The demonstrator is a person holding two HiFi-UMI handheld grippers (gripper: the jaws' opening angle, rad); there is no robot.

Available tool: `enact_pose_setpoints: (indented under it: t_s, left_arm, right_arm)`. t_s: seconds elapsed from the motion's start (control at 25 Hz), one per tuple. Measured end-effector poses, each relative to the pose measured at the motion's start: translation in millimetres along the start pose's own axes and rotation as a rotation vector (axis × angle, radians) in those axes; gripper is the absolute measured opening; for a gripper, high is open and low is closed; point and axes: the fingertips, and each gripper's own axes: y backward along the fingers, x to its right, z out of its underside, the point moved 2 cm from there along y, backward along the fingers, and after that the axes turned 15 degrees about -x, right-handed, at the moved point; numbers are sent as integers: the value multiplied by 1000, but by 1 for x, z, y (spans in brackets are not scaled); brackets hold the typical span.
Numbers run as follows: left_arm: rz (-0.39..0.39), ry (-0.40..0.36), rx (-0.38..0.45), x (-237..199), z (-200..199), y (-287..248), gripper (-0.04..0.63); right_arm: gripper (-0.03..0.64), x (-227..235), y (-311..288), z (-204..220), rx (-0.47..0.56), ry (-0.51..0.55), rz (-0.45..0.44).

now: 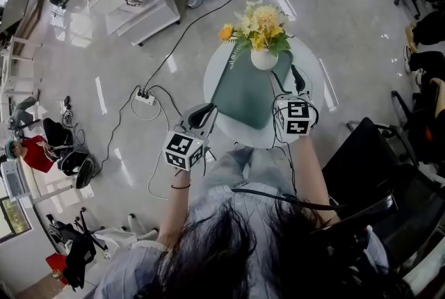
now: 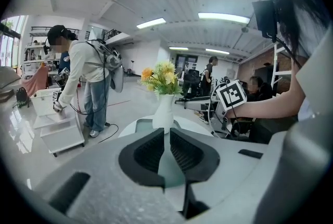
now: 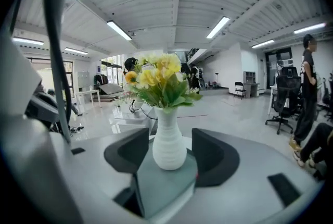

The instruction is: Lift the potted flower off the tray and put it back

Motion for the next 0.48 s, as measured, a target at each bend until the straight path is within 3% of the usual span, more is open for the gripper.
enact_pose_setpoints:
  t_s: [0.28, 0.48]
  left_arm:
    - [-13, 54, 74, 14, 1, 17, 41]
    - [-34, 75, 100, 31, 6, 28, 41]
  right_arm:
    - [244, -32, 57, -15, 52, 21, -89]
    - [173, -56, 86, -20, 79, 20, -180]
